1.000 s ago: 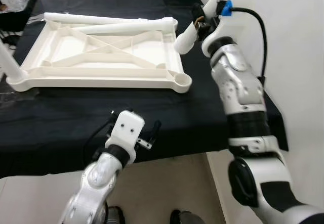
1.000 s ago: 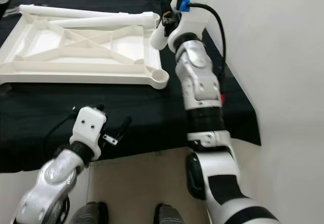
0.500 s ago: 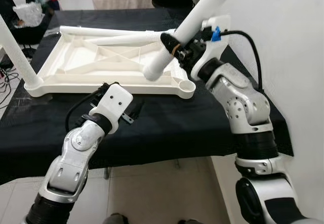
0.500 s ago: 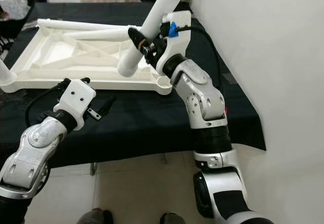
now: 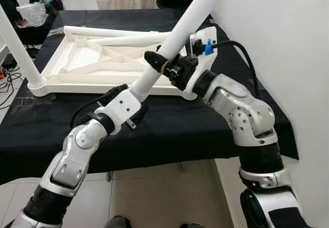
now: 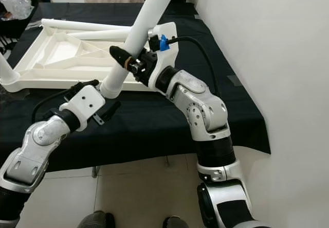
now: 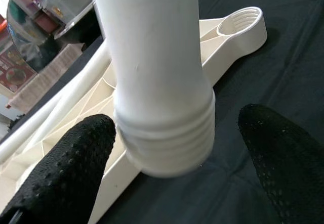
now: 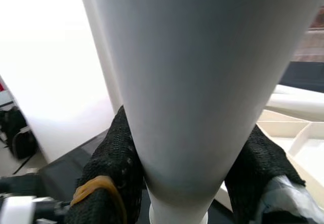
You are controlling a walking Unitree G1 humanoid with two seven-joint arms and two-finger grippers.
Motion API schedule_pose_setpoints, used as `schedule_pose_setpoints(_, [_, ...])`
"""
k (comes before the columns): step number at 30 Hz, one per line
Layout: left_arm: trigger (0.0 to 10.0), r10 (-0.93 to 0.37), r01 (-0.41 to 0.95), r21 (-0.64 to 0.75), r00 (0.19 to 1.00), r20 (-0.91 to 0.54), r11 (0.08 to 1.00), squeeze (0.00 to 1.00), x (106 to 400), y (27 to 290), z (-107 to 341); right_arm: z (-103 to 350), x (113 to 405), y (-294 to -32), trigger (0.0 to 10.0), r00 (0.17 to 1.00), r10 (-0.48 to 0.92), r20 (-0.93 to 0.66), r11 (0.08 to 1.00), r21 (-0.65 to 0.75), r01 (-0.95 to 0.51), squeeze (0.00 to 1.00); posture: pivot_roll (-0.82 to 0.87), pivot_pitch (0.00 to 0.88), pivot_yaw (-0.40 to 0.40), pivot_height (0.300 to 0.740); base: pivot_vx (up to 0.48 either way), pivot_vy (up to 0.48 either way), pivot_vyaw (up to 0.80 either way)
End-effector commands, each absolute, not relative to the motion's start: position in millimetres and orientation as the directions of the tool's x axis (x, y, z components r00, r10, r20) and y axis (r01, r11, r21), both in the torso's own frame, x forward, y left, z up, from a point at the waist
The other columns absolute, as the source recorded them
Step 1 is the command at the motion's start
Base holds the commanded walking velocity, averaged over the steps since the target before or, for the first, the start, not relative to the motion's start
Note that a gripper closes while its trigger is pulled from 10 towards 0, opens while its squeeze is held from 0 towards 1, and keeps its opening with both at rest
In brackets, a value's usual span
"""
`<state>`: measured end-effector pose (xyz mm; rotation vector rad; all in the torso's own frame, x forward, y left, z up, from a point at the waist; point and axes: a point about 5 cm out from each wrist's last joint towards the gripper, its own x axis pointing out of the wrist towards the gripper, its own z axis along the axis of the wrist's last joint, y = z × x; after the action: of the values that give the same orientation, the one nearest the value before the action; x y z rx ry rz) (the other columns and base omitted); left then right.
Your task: Building children table
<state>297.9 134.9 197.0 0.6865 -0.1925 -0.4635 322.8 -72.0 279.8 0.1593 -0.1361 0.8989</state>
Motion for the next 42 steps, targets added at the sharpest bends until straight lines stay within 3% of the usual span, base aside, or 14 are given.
schedule_pose_setpoints(1, [10.0, -0.480, 0.354, 0.669, 0.877, 0.004, 0.653, 0.00, 299, 134, 193, 281, 316, -70, 0.0, 0.585, 0.790, 0.184, 0.582, 0.074, -0.810, 0.00, 0.04, 0.084, -0.035, 0.740, 0.000, 0.000, 0.00])
schedule_pose_setpoints(11, [10.0, -0.459, 0.338, 0.667, 0.888, 0.008, 0.664, 0.00, 304, 138, 188, 282, 311, -69, 0.0, 0.566, 0.806, 0.175, 0.559, 0.091, -0.824, 0.00, 0.03, 0.091, -0.033, 0.740, 0.000, 0.000, 0.00])
schedule_pose_setpoints(12, [4.9, -0.454, 0.328, 0.667, 0.891, 0.016, 0.668, 0.00, 304, 138, 186, 283, 310, -69, 0.0, 0.564, 0.807, 0.177, 0.557, 0.094, -0.826, 0.00, 0.03, 0.091, -0.035, 0.740, 0.000, 0.000, 0.00])
schedule_pose_setpoints(14, [4.9, -0.454, 0.328, 0.667, 0.891, 0.016, 0.668, 0.00, 304, 138, 186, 283, 310, -69, 0.0, 0.564, 0.807, 0.177, 0.557, 0.094, -0.826, 0.00, 0.03, 0.091, -0.035, 0.740, 0.000, 0.000, 0.00])
schedule_pose_setpoints(15, [0.0, -0.454, 0.327, 0.667, 0.891, 0.020, 0.670, 0.00, 304, 138, 185, 284, 310, -69, 0.0, 0.568, 0.803, 0.182, 0.559, 0.100, -0.823, 0.00, 0.03, 0.092, -0.032, 0.740, 0.000, 0.000, 0.00])
schedule_pose_setpoints(26, [0.0, -0.446, 0.296, 0.680, 0.894, 0.052, 0.671, 0.00, 306, 138, 186, 286, 310, -71, 0.0, 0.575, 0.795, 0.192, 0.563, 0.117, -0.818, 0.00, 0.03, 0.091, -0.035, 0.740, 0.000, 0.000, 0.00])
schedule_pose_setpoints(27, [10.0, -0.431, 0.276, 0.681, 0.900, 0.064, 0.678, 0.00, 308, 138, 188, 286, 311, -70, 4.4, 0.590, 0.784, 0.195, 0.580, 0.110, -0.807, 0.00, 0.03, 0.091, -0.035, 0.740, 0.000, 0.000, 0.00])
schedule_pose_setpoints(28, [10.0, -0.420, 0.262, 0.681, 0.904, 0.074, 0.684, 0.00, 309, 138, 190, 286, 311, -70, 4.4, 0.601, 0.775, 0.196, 0.592, 0.105, -0.799, 0.00, 0.03, 0.091, -0.035, 0.740, 0.000, 0.000, 0.00])
schedule_pose_setpoints(29, [10.0, -0.414, 0.253, 0.680, 0.907, 0.080, 0.688, 0.00, 311, 137, 192, 285, 312, -69, 10.0, 0.613, 0.762, 0.210, 0.602, 0.117, -0.790, 0.00, 0.03, 0.091, -0.035, 0.740, 0.000, 0.000, 0.00])
schedule_pose_setpoints(31, [10.0, -0.411, 0.250, 0.679, 0.908, 0.084, 0.690, 0.00, 312, 135, 193, 284, 314, -65, 10.0, 0.632, 0.738, 0.235, 0.609, 0.170, -0.775, 0.00, 0.03, 0.091, -0.035, 0.740, 0.000, 0.000, 0.00])
schedule_pose_setpoints(32, [10.0, -0.413, 0.250, 0.677, 0.907, 0.087, 0.692, 0.00, 313, 134, 194, 284, 315, -64, 10.0, 0.646, 0.723, 0.244, 0.619, 0.187, -0.763, 1.00, 0.03, 0.091, -0.035, 0.740, 0.000, 0.000, 0.00])
schedule_pose_setpoints(36, [10.0, -0.409, 0.244, 0.673, 0.907, 0.096, 0.699, 0.00, 315, 131, 196, 282, 317, -58, 10.0, 0.659, 0.707, 0.257, 0.624, 0.213, -0.752, 1.00, 0.03, 0.091, -0.035, 0.740, 0.000, 0.000, 0.00])
schedule_pose_setpoints(37, [10.0, -0.409, 0.244, 0.667, 0.907, 0.100, 0.704, 0.00, 316, 130, 198, 282, 317, -55, 10.0, 0.662, 0.702, 0.263, 0.625, 0.219, -0.750, 0.20, 0.03, 0.091, -0.035, 0.740, 0.000, 0.000, 0.00])
schedule_pose_setpoints(42, [10.0, -0.424, 0.255, 0.649, 0.899, 0.114, 0.717, 0.00, 320, 122, 203, 284, 316, -46, 10.0, 0.656, 0.695, 0.294, 0.610, 0.240, -0.755, 0.00, 0.03, 0.091, -0.035, 0.740, 0.000, 0.000, 0.00])
